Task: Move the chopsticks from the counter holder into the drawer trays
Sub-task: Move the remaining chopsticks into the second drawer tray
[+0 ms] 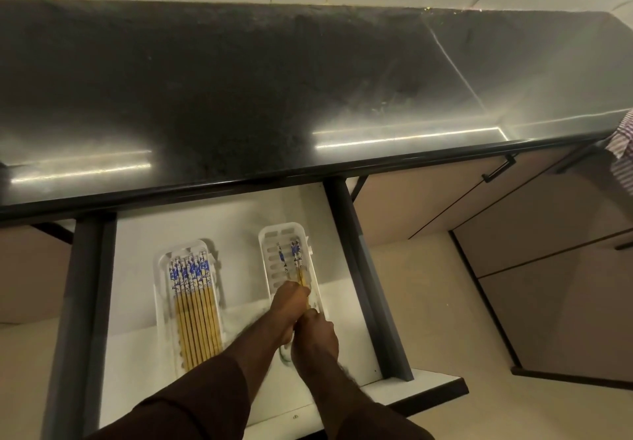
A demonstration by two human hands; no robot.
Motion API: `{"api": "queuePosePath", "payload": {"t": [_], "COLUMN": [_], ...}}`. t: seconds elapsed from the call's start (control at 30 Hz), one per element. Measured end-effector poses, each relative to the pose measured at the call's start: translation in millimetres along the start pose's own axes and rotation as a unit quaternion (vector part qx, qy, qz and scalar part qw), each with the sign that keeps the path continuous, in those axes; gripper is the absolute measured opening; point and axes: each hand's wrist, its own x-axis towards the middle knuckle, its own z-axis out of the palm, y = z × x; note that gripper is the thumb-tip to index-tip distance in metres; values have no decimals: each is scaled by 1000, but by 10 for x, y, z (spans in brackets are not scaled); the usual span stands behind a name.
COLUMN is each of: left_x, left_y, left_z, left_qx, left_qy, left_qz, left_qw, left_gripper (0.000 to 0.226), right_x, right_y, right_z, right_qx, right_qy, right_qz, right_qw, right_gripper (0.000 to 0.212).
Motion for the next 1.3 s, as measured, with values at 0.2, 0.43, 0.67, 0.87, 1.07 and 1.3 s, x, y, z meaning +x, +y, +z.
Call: {"api": "queuePosePath", "payload": {"t": [0.2,0.43,0.67,0.87,1.07,1.3], "left_x": [-22,-41,-31,-113,-130,-207], "left_y": [27,19,17,52,64,88], "left_z": [49,-2,-23,-48,-65,-87], "left_qx": [127,131,113,86,59,69], "left_qy": [21,8,-5,-26,-40,-37], "left_qz": [43,44,43,29,15,28], "left_qw": [991,990,993,996,997,997], "left_gripper": [28,24,23,22,27,23], "right_x": [30,-2,-97,-112,-55,-73], "right_y": [55,90,174,263,361,345], "right_z": [-10,-26,-141,-301,-501,-490], "right_qx": [63,41,-31,-47,26,89], "right_qy": [-20,-10,-3,19,53,68], "right_qz": [24,12,-56,-111,-98,-86], "right_qw": [998,999,998,993,993,990], "right_gripper": [28,29,28,26,33,28]}}
